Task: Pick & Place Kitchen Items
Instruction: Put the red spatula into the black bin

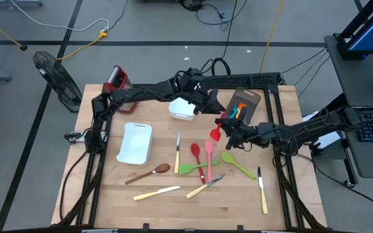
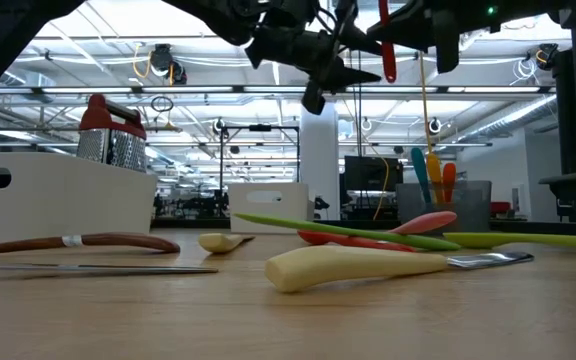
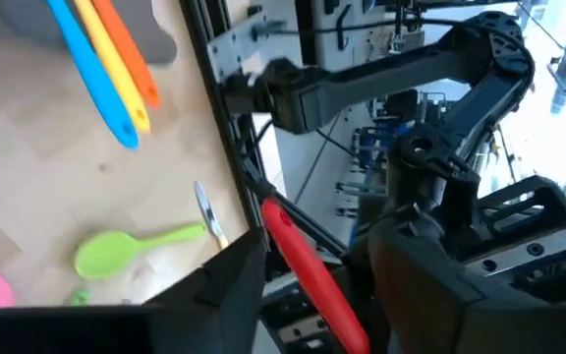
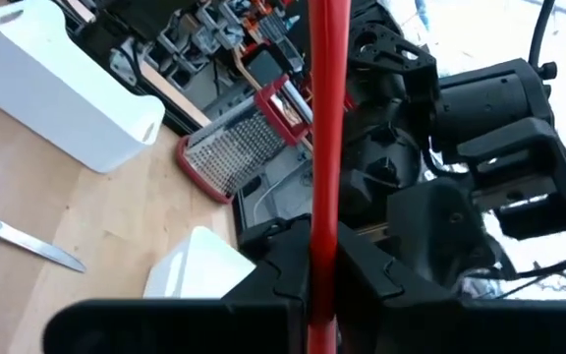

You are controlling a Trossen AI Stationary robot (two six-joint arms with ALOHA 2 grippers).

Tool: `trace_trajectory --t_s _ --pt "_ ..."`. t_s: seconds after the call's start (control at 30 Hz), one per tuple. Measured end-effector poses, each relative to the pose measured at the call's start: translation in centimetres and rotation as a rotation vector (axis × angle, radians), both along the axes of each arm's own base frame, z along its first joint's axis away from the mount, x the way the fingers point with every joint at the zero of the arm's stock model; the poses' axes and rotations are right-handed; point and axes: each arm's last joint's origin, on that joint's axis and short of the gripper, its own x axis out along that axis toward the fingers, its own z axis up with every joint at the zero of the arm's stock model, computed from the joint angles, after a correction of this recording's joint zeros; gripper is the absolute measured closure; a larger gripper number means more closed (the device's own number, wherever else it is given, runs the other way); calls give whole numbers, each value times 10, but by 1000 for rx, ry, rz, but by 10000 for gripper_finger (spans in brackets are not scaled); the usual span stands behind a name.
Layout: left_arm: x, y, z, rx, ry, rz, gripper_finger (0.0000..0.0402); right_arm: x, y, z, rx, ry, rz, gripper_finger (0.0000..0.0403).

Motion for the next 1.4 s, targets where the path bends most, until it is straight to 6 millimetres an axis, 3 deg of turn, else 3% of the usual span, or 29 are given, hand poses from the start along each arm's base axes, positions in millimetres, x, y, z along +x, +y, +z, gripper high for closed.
trace_trajectory --t_s 0.43,0.83,1.17,1.4 --pt "-11 31 -2 214 -43 27 81 -1 -1 -3 91 -12 -23 388" --pt "-26 64 -2 360 -72 40 35 -3 -1 0 265 -98 -22 388" --pt "-39 83 4 513 -121 12 34 -23 -4 10 710 -279 -25 388" --pt "-52 74 38 758 -149 93 34 -42 -7 16 1037 -382 -7 388"
